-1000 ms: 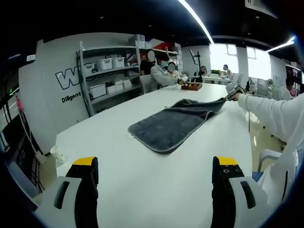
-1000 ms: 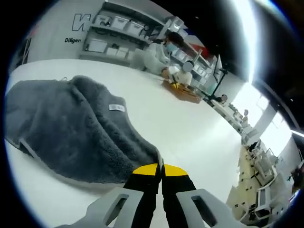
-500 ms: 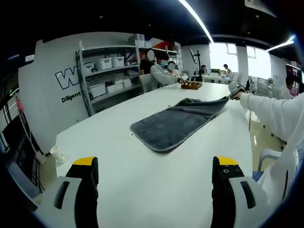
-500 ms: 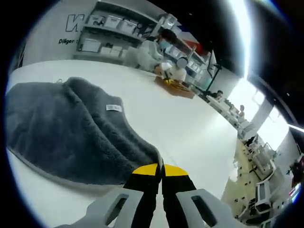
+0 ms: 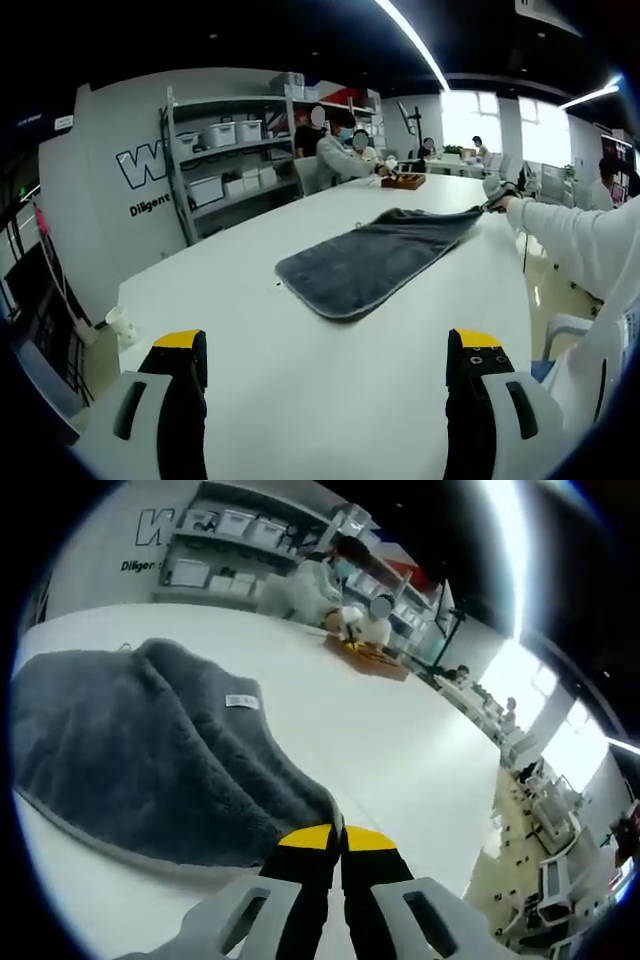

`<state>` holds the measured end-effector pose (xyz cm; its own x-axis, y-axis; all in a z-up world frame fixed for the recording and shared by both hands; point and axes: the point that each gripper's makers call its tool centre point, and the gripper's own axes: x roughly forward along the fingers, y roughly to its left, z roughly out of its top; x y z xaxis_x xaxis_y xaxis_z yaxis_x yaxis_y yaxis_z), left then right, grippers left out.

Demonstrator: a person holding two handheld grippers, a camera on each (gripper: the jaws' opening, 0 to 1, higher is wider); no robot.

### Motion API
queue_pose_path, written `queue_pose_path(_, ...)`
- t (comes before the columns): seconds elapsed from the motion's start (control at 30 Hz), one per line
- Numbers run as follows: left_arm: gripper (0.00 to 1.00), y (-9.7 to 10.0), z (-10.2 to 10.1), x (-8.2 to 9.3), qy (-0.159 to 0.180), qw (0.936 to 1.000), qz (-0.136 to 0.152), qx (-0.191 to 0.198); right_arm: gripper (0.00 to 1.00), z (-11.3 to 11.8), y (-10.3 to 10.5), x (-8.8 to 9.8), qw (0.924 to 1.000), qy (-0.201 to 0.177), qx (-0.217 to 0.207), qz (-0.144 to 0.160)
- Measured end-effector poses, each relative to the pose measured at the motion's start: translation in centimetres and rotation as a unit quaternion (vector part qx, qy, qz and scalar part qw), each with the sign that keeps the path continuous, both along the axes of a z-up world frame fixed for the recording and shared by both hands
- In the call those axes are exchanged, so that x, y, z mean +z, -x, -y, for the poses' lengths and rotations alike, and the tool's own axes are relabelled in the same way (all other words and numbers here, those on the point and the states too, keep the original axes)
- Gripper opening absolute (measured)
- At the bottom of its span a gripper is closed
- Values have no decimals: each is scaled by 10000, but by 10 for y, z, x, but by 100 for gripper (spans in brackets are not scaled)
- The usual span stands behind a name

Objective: Open the folded towel by lifting each exposed corner and separating the folded layers until the towel lies flat within the target outline without major curled edges

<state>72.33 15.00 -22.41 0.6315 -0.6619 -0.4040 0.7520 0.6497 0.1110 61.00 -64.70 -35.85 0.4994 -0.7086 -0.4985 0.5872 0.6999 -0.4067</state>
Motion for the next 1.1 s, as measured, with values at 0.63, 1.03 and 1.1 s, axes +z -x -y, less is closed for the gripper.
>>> queue_pose_path(0.63,99,3,0,3,40,10000,41,-4,25,-2,33,11,9969,-115,81,771)
queue_pose_path(1.03,99,0,-3,2,62,10000,20,62,48,-64,33,48,9795,-184,1066,1698)
queue_pose_path(1.1,99,0,-3,2,61,10000,19,64,51,-66,32,49,9789,-193,1088,1718)
